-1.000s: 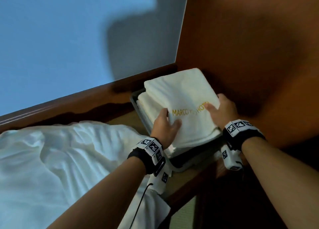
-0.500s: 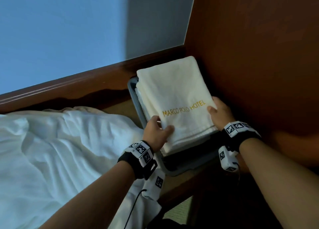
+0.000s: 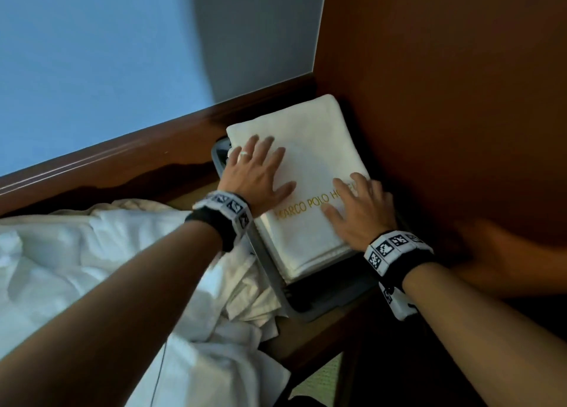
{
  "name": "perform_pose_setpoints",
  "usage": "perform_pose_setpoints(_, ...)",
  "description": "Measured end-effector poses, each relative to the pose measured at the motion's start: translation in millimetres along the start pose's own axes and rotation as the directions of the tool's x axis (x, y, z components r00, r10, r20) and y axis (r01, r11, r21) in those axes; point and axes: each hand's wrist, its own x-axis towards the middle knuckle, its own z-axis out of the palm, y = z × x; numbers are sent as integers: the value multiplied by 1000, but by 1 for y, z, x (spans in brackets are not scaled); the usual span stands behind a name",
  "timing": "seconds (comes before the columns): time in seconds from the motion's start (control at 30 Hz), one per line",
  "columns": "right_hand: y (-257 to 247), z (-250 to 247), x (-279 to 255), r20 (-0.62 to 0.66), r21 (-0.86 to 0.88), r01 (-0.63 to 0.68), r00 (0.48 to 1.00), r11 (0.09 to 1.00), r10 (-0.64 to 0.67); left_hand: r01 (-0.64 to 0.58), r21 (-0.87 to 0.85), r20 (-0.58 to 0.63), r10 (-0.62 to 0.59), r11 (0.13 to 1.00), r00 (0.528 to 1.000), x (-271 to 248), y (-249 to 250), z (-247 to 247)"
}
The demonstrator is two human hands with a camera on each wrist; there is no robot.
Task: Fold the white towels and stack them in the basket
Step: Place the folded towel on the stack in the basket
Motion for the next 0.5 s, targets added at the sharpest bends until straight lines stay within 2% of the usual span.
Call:
perform_pose_setpoints(0.07,-3,5,3,113,-12,-34,993,999,35,5,105,161,-22,994,987,22,-23,1)
perform_pose_setpoints(0.13,-5,10,8,186,23,-38,982,999,34,29,129,252,-61,991,966,30,-48,8)
perform_pose_setpoints(0.33,-8,36,20,308,74,-34,951,997,9,89,27,283,-93,996,955,34,-68,43)
perform_pose_setpoints(0.5,0,36,31,356,91,-46,935,995,10,86,21,335,-88,996,938,50,-64,39)
